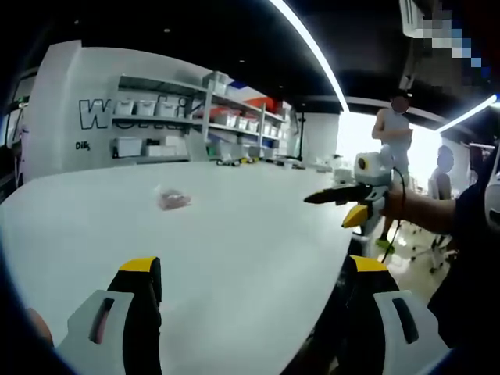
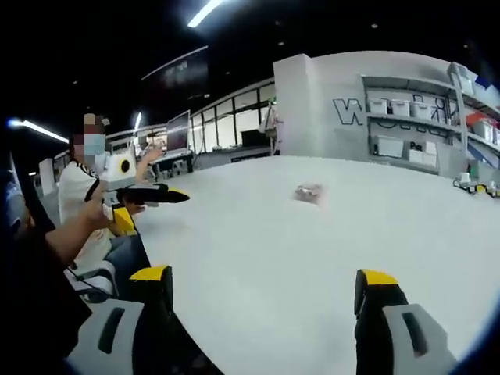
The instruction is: Open the resealable bag by pulling the two sides of the seal apart until the entire bag opening is separated and visibly accessible.
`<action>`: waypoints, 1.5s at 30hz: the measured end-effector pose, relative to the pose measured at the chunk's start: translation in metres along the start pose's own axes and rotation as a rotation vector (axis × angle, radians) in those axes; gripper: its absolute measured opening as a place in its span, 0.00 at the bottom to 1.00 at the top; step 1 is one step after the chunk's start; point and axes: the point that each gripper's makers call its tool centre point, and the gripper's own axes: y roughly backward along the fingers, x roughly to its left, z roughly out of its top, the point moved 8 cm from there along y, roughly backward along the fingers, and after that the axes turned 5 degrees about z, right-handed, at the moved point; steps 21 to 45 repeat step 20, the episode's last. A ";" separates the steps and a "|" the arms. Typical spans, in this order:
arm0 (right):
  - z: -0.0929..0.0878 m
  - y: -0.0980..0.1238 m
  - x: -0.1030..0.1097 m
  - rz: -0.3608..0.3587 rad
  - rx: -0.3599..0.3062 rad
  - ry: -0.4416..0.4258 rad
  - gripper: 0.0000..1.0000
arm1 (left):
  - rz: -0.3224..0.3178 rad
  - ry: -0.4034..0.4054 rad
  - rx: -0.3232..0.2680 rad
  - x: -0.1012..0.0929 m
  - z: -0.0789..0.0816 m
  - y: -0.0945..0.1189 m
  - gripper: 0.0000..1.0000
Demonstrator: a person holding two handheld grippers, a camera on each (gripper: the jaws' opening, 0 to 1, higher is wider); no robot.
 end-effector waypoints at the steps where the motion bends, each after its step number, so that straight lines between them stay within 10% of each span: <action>1: 0.000 0.000 0.000 -0.001 -0.001 0.001 0.98 | 0.000 -0.001 0.001 0.000 0.000 0.000 0.97; 45: 0.002 -0.001 -0.001 0.003 -0.003 0.001 0.96 | 0.003 0.002 0.004 -0.001 0.000 -0.001 0.97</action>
